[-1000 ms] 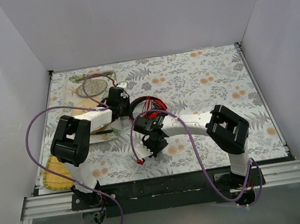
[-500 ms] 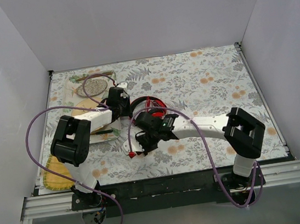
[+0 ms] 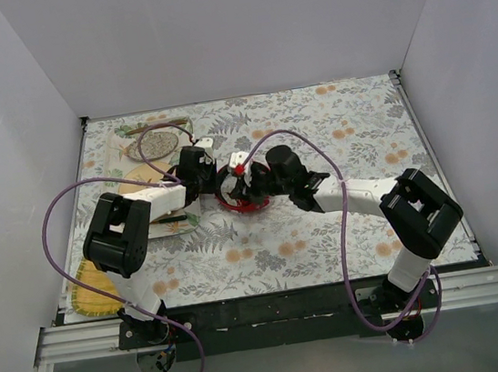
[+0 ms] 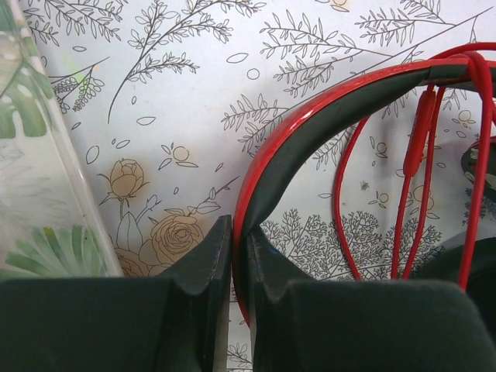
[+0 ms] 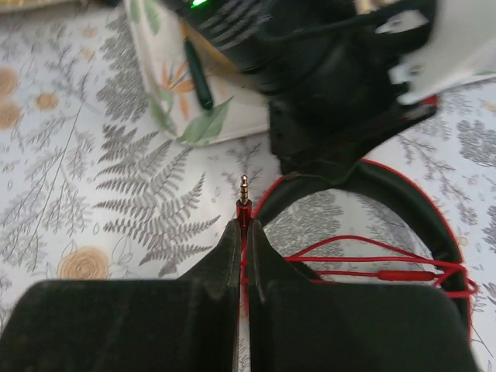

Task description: Wrap the headphones

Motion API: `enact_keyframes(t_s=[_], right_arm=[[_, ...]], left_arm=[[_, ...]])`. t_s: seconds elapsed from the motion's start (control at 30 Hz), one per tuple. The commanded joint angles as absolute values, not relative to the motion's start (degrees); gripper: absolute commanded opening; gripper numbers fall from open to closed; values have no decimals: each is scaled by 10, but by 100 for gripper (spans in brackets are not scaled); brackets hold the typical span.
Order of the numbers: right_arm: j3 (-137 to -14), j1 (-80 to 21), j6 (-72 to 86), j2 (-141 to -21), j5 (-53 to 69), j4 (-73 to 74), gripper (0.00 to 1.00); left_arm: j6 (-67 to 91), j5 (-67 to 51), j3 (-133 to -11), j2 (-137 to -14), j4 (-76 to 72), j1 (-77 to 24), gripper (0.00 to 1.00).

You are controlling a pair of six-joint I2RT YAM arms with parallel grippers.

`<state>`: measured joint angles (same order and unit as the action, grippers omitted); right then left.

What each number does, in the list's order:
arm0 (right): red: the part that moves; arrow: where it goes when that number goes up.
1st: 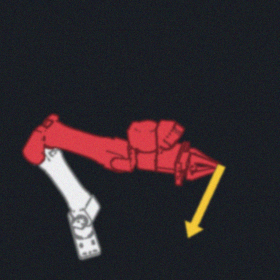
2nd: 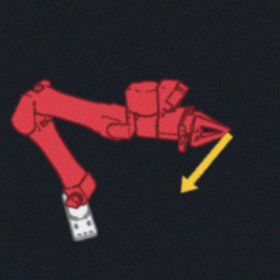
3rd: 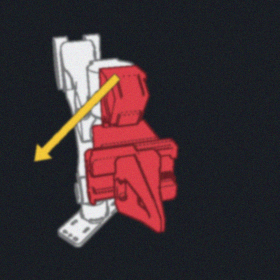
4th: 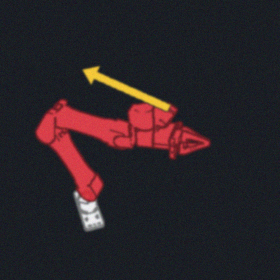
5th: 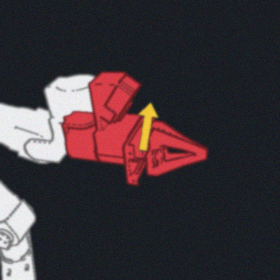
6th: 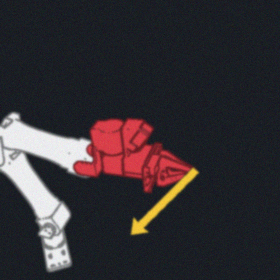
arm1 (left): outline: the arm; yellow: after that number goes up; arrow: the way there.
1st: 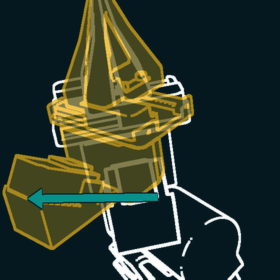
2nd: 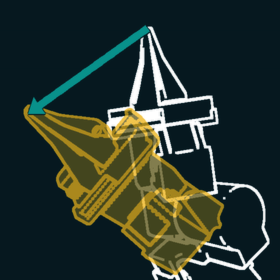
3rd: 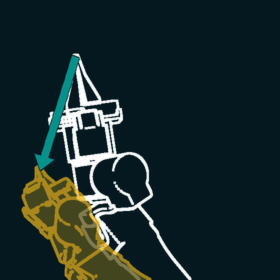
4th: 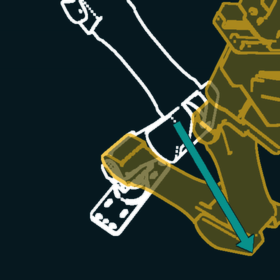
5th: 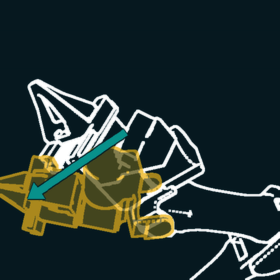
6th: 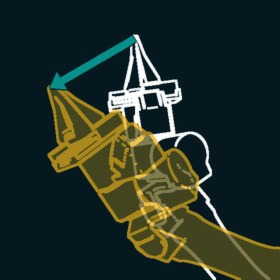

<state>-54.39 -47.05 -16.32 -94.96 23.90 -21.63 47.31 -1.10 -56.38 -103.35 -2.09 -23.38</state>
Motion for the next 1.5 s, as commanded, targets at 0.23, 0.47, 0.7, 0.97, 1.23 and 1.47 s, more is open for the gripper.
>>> enact_keyframes(t_s=[0.23, 0.47, 0.7, 0.97, 1.23, 1.47], right_arm=[[-573, -444, -10, -945, 215, -410, 1], [-547, -426, 52, -918, 196, -485, 1], [-562, -425, 70, -908, 214, -484, 1], [-590, -350, 188, -986, 133, -368, 1], [-705, -303, 271, -1112, 133, -220, 1], [-725, -304, 232, -1135, 109, -172, 1]], left_arm=[[426, -7, -541, -1012, -21, -234, 0], [418, -7, -539, -1016, -21, -234, 0], [419, -7, -544, -1020, -16, -234, 0], [412, -7, -534, -1007, -16, -234, 0], [403, -10, -526, -1004, -15, -234, 0], [399, -11, -527, -1001, -14, -234, 0]])
